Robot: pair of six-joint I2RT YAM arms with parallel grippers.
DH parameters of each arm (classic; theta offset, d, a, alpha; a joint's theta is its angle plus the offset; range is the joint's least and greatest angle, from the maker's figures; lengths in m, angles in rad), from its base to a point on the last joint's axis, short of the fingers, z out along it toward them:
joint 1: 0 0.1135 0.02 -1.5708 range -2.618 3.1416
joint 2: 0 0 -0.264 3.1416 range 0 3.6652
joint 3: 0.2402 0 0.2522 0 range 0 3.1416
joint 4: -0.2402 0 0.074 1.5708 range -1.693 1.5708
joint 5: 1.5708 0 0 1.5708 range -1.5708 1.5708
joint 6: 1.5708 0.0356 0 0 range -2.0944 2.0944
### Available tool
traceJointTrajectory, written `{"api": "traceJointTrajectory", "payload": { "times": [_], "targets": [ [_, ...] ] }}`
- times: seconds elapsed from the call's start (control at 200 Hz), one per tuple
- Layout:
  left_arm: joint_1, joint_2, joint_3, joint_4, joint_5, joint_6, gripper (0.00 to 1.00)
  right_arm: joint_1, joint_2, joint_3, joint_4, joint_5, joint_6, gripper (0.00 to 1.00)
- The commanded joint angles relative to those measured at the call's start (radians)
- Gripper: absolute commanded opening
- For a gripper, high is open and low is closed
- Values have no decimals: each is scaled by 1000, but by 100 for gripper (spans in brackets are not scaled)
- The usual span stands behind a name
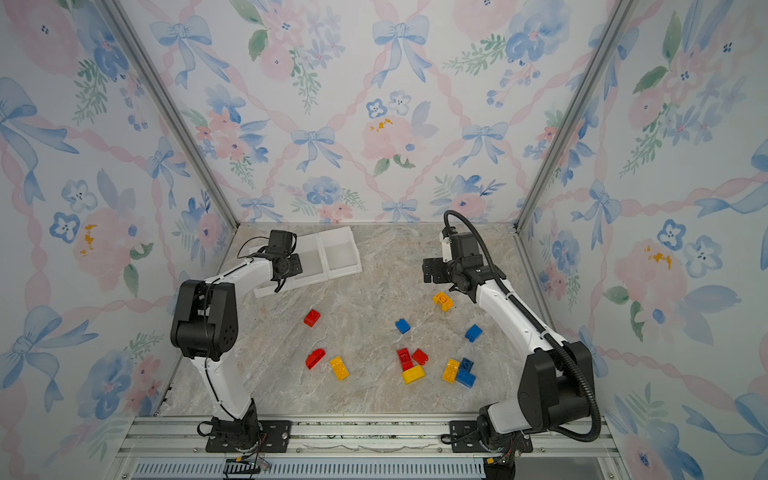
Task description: Sort the legos into containers by color
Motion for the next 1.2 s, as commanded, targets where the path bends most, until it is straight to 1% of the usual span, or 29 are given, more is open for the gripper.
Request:
{"api": "traceJointTrajectory", "payload": {
  "times": [0.0,0.225,0.525,0.68,0.82,0.93,1.045,1.195],
  "targets": [
    [-67,-21,-27,-46,72,-37,0,10,-26,-8,-24,21,3,97],
    [-205,-17,-39,-46,86,-103,0,-3,-62,-39,-29,27,6,97],
    [-385,17,-29,-55,85,-220,0,-47,-111,-85,-31,4,18,97],
    [-438,24,-25,-56,70,-266,0,-64,-128,-101,-36,-9,16,97],
    [-458,33,-6,-64,54,-275,0,-77,-131,-111,-44,-16,15,97],
    [-466,38,6,-65,59,-276,9,-90,-130,-115,-57,-21,18,97],
    [-470,34,12,-67,60,-278,24,-112,-125,-114,-84,-27,29,97],
    [-471,5,14,-68,47,-284,38,-153,-114,-103,-162,-35,60,97]
  ]
}}
